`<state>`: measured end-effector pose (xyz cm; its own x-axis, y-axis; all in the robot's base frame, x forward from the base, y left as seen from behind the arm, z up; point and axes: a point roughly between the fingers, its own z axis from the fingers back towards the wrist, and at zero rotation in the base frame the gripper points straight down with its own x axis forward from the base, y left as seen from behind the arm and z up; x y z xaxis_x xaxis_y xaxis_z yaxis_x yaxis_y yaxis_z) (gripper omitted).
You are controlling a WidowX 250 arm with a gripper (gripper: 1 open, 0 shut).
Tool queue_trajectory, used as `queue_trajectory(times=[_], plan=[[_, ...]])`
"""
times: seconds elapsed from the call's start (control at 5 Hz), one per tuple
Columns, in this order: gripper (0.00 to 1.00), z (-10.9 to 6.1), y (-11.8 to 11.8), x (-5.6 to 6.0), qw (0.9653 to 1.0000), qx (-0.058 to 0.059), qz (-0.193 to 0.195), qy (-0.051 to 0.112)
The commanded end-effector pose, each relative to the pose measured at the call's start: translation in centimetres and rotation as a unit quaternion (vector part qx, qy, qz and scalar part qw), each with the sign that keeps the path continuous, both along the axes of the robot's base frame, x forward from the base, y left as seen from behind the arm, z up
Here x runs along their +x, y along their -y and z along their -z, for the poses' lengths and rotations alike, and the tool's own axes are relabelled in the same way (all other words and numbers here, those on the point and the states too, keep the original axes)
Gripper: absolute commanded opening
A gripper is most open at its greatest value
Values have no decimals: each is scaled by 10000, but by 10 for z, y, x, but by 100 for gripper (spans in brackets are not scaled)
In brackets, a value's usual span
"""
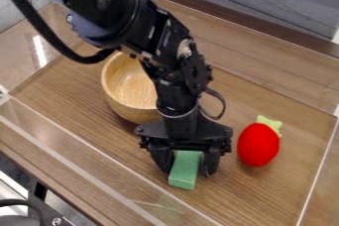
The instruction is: Put the green block in the brown bowl
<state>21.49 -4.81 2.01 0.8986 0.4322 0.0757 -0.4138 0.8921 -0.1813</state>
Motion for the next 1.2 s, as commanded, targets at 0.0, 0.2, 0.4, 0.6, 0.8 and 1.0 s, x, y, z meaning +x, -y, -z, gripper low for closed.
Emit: queue_trajectory(times=[0.0,0.2,0.4,0.6,0.8,1.0], plan=[[0,-3,2,7,9999,-1,13,123],[0,-2,6,8,9998,0,50,167],[0,-2,9,9,9997,16,102,204],[0,-3,11,9,9996,26,147,228],[0,-3,12,9,9995,46,185,259],[0,-3,12,9,9993,81,217,286]])
